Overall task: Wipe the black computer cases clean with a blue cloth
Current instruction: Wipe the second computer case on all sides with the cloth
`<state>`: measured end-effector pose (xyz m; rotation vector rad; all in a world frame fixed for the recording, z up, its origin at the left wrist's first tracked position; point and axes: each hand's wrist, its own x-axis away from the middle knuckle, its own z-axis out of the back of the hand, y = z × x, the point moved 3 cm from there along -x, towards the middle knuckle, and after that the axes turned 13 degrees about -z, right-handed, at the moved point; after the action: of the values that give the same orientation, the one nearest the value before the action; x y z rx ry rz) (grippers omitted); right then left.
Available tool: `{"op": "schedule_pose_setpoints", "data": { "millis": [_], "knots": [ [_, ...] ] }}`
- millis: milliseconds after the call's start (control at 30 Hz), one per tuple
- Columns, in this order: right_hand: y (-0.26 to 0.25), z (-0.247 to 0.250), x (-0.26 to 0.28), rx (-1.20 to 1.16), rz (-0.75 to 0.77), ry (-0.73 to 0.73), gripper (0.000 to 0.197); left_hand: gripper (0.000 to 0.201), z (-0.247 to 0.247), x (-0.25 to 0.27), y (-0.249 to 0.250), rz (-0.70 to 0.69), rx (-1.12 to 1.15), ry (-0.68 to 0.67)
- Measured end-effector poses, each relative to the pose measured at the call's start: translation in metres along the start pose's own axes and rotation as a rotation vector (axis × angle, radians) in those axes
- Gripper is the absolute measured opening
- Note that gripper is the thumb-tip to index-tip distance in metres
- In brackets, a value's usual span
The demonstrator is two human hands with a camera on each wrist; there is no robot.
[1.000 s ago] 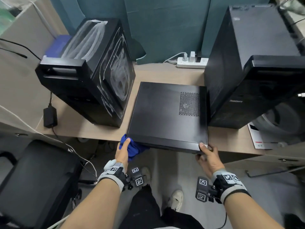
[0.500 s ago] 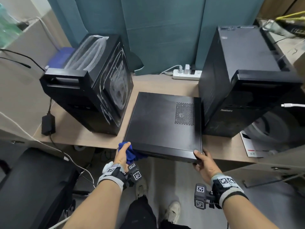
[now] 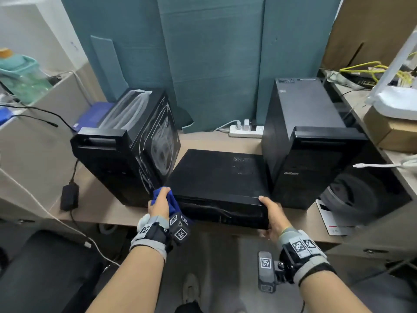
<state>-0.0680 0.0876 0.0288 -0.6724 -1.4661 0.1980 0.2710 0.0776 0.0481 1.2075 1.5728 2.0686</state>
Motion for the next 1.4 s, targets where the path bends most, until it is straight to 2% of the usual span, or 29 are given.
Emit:
{"op": "schedule_pose_setpoints", "data": {
  "millis": [67,133,233,367,400,467,500,600,667,767,833,933,1000,1100,1167,1267,1333,1400],
  "knots": [
    [-0.028,-0.003,0.02,0.067,0.015,0.023,0.058,0.067,-0.004,0.003,0.033,-0.031,-0.083,-0.005],
    [-0.056,-0.01,0.036,0.147,0.044,0.03,0.068,0.069,-0.01,-0.005,0.06,-0.054,-0.095,0.0],
    [-0.085,-0.018,0.059,0.291,0.143,0.059,0.084,0.085,-0.02,-0.007,0.097,-0.107,-0.094,-0.006],
    [-0.094,-0.028,0.071,0.63,0.267,0.235,0.116,0.129,-0.032,-0.033,0.098,-0.116,-0.127,-0.014],
    [-0.095,-0.032,0.074,0.703,0.305,0.276,0.124,0.136,-0.036,-0.058,0.088,-0.111,-0.154,0.013],
    [-0.098,-0.038,0.083,0.844,0.392,0.368,0.144,0.146,-0.042,-0.067,0.087,-0.1,-0.226,0.043],
    [-0.1,-0.041,0.088,0.917,0.447,0.424,0.152,0.145,-0.045,-0.066,0.093,-0.115,-0.231,0.044],
    [-0.104,-0.05,0.095,1.078,0.618,0.528,0.163,0.123,-0.053,-0.04,0.116,-0.177,-0.274,0.014],
    [-0.107,-0.053,0.094,1.214,0.728,0.631,0.161,0.11,-0.059,-0.029,0.125,-0.236,-0.287,-0.04],
    [-0.124,-0.064,0.086,1.476,0.948,0.834,0.14,0.105,-0.06,-0.037,0.127,-0.158,-0.301,-0.001],
    [-0.129,-0.071,0.082,1.609,1.006,0.816,0.126,0.105,-0.062,-0.046,0.125,-0.161,-0.295,0.009],
    [-0.137,-0.085,0.079,1.708,1.043,0.684,0.107,0.097,-0.068,-0.046,0.128,-0.195,-0.33,-0.007],
    [-0.145,-0.091,0.078,1.709,1.052,0.644,0.093,0.08,-0.069,-0.043,0.135,-0.211,-0.38,-0.027],
    [-0.162,-0.094,0.081,1.678,1.039,0.631,0.084,0.041,-0.071,-0.026,0.153,-0.274,-0.562,0.036],
    [-0.175,-0.097,0.087,1.662,1.023,0.595,0.082,0.041,-0.076,-0.015,0.166,-0.402,-0.719,0.09],
    [-0.195,-0.098,0.096,1.606,0.967,0.504,0.081,0.038,-0.091,-0.009,0.179,-0.763,-0.849,0.123],
    [-0.206,-0.093,0.097,1.567,0.899,0.439,0.081,0.034,-0.103,-0.008,0.184,-0.99,-0.885,0.063],
    [-0.209,-0.09,0.097,1.56,0.853,0.377,0.087,0.048,-0.113,-0.005,0.177,-1.137,-1.003,-0.024]
  ]
}}
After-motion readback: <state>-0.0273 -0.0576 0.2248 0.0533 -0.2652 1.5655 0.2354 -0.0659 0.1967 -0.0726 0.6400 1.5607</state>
